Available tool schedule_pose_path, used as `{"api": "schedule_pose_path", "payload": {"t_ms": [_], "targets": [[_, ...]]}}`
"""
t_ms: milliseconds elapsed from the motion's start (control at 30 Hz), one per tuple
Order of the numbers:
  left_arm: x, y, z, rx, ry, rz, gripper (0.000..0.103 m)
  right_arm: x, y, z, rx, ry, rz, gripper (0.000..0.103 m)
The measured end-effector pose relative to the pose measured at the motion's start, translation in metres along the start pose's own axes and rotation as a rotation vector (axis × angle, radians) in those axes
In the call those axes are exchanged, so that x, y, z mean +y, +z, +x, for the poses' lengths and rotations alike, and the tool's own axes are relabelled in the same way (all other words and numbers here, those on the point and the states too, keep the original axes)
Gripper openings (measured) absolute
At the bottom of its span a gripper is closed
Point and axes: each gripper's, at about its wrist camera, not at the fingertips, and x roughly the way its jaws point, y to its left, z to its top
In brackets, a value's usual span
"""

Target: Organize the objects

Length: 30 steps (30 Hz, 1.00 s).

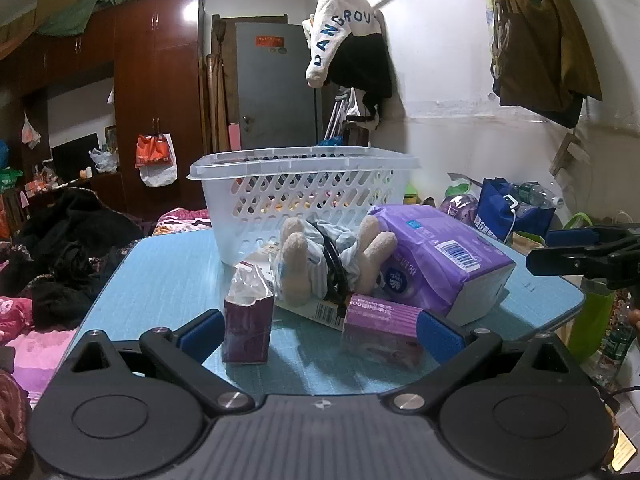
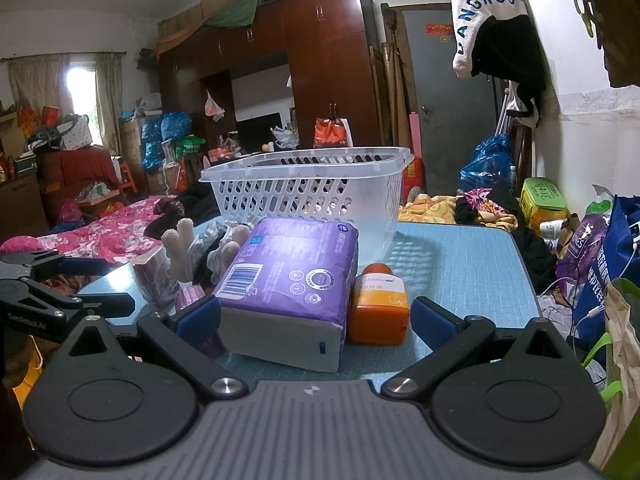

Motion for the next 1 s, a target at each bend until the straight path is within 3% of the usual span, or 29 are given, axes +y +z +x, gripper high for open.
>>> {"api": "schedule_pose_path", "payload": {"t_ms": [1000], "targets": [[0.0005, -0.0025, 0.0036, 0.011, 0.005, -0.003, 0.103, 0.0029, -0.0027, 0.0006, 0.009, 0.004, -0.007, 0.103]]}}
